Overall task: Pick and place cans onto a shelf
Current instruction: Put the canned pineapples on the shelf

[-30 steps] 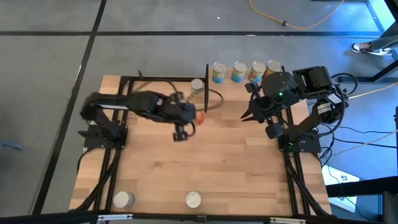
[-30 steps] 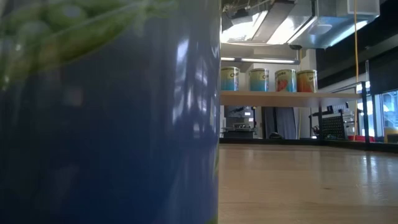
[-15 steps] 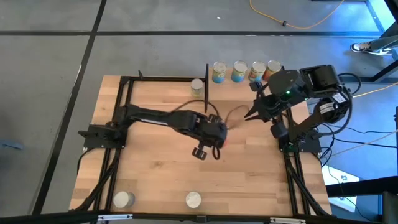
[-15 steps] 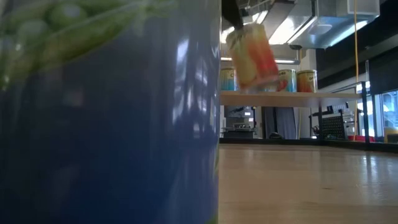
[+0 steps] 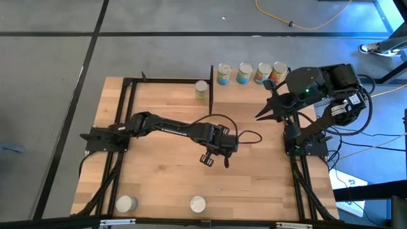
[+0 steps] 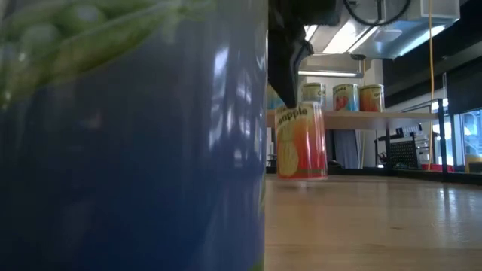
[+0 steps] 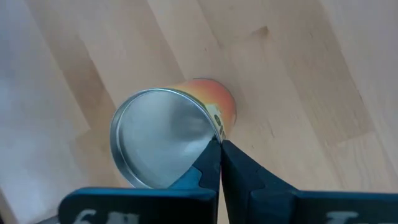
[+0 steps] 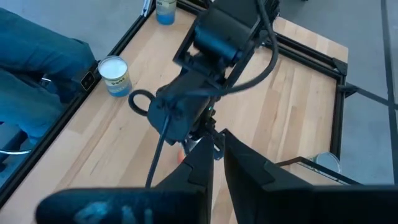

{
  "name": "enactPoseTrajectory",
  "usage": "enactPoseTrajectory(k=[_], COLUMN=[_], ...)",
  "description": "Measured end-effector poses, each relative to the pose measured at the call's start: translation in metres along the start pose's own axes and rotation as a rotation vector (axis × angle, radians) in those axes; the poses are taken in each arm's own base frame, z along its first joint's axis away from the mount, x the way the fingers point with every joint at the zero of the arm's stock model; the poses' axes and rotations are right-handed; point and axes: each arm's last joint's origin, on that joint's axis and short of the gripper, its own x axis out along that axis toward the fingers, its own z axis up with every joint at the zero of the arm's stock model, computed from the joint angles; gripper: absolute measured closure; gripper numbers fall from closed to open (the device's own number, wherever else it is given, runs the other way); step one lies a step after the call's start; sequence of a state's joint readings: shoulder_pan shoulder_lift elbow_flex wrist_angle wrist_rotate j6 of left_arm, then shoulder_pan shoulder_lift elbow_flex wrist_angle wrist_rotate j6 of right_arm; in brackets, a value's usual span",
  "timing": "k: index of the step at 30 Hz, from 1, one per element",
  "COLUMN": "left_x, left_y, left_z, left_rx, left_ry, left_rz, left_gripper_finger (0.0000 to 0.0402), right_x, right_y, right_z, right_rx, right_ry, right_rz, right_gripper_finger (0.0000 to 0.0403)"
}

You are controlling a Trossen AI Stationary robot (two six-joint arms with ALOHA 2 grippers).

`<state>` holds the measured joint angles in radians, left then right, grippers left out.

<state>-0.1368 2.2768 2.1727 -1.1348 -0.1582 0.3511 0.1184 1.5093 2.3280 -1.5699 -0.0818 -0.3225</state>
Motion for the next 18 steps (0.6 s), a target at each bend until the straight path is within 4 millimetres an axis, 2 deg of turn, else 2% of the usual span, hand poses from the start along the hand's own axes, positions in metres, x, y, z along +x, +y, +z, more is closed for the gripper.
enactPoseTrajectory(k=[4, 11, 18], left_x=[0.0097, 0.0101, 0.0103], left_y=[-0.0017, -0.0014, -0.0016], left_z=[0.0007, 0.0008, 0.0009], left_rx=[0.003, -0.004, -0.005], left_ry=[0.012, 0.009, 0.010], left_rz=[-0.016, -0.021, -0.019], left_gripper_finger=[0.0401, 0.0400, 0.0381], right_x=[0.0000, 0.0000, 0.0002], right_y=[0.0000, 0.0000, 0.0000], right_z=[0.0000, -0.0001, -0.0001], right_rx=[0.000, 0.000, 0.001], right_ry=[0.000, 0.001, 0.001], right_rz=[0.001, 0.001, 0.001], right_gripper_finger=[0.0361, 0.0361, 0.0361])
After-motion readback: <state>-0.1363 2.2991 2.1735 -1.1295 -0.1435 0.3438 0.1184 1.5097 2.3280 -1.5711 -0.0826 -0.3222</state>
